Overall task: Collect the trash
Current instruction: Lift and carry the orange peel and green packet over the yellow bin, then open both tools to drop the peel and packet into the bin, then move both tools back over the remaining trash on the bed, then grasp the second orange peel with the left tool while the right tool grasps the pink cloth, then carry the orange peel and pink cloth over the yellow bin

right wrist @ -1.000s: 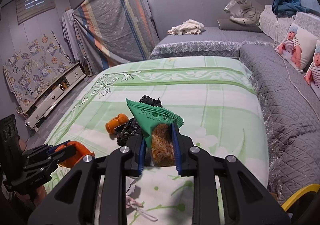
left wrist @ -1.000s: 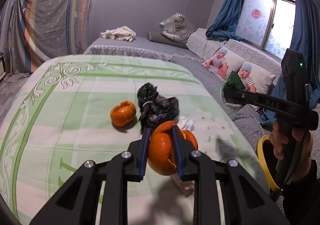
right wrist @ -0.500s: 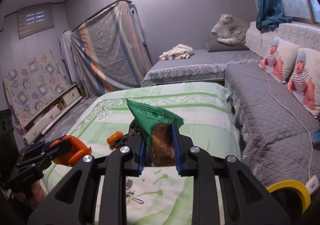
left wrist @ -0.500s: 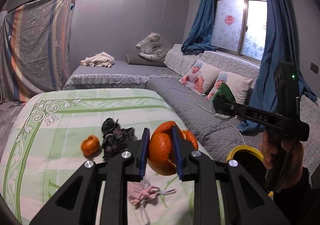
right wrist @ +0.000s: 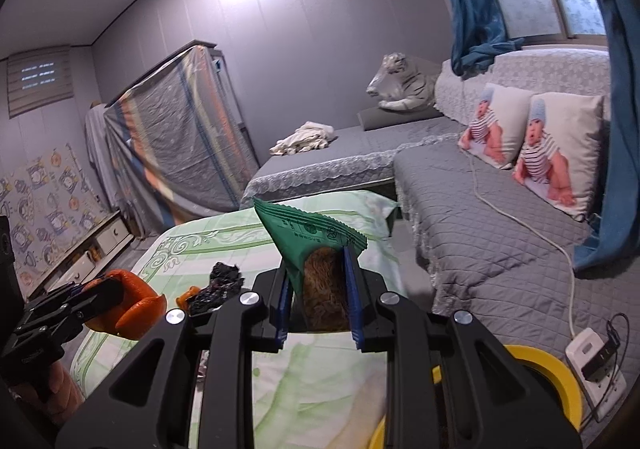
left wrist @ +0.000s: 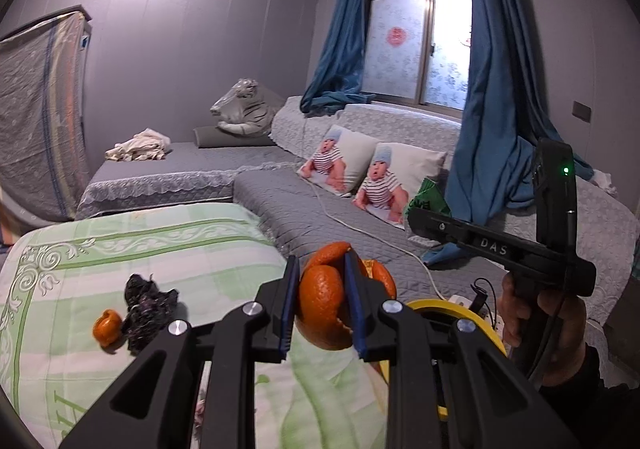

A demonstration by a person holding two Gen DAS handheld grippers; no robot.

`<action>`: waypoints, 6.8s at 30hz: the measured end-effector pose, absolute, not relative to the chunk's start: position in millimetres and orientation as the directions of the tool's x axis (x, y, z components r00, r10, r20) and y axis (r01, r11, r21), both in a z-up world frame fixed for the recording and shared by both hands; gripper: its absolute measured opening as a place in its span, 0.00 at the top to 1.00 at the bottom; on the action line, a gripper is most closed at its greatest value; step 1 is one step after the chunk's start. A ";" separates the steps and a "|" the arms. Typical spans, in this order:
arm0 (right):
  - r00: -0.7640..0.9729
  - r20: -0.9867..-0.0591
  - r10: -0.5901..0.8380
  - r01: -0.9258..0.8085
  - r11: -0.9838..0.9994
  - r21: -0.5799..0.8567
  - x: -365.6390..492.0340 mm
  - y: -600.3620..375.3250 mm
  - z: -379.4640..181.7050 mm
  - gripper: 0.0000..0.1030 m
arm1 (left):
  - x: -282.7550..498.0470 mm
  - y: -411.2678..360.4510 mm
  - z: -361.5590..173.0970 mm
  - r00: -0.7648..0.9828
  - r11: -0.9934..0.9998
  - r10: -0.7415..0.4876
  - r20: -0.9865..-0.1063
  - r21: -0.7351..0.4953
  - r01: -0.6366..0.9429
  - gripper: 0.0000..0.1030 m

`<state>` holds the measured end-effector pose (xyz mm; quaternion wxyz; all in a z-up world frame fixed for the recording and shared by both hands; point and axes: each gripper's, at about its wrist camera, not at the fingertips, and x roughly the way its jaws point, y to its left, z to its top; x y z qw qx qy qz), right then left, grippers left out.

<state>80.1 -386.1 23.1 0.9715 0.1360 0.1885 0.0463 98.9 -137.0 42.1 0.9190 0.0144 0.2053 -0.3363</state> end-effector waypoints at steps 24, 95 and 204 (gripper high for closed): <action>0.874 -0.472 -0.116 0.311 0.880 0.359 7.6 -510.9 -62.1 0.78 | 101.0 -285.4 -7.5 0.476 0.606 -0.733 -0.486 -0.148 0.782 0.79; 0.858 -0.478 0.187 -0.056 0.960 0.274 97.3 -314.1 -37.6 0.20 | 217.9 -41.5 -25.5 0.773 0.918 -0.396 -0.496 -0.226 0.325 0.10; 0.837 -0.473 0.276 -0.187 0.956 0.226 61.9 -281.5 -25.4 0.75 | 123.3 -58.7 13.0 0.736 0.868 -0.491 -0.465 -0.195 0.456 0.65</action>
